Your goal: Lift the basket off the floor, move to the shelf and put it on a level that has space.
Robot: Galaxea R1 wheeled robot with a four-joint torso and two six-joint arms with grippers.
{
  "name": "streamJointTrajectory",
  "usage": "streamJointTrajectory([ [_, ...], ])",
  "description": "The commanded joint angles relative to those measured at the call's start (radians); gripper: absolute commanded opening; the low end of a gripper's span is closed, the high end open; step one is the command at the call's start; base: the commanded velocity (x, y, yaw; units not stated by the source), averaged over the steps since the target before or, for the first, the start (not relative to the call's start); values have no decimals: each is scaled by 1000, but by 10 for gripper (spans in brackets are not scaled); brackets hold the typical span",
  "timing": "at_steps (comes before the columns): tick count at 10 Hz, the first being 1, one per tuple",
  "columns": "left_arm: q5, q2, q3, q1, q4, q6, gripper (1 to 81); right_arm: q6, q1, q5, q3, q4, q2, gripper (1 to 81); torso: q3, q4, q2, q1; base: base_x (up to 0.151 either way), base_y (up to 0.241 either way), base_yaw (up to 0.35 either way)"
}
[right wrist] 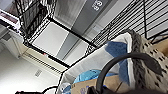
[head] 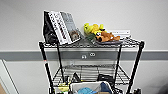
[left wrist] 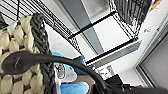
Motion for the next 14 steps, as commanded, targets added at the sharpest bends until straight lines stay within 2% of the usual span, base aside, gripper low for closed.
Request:
streamJointTrajectory([
  [1, -37, -15, 125, -205, 58, -35, 10, 37, 199, 68, 128, -36, -36, 10, 0, 0, 0, 0, 0, 0, 0],
  [9, -37, -15, 82, -385, 49, -161, 10, 168, 403, 36, 114, -38, -20, 10, 0, 0, 0, 0, 0, 0, 0],
  [14, -20, 42, -64, -466, 47, -238, 10, 246, 517, -41, -34, -36, 79, 10, 0, 0, 0, 0, 0, 0, 0],
])
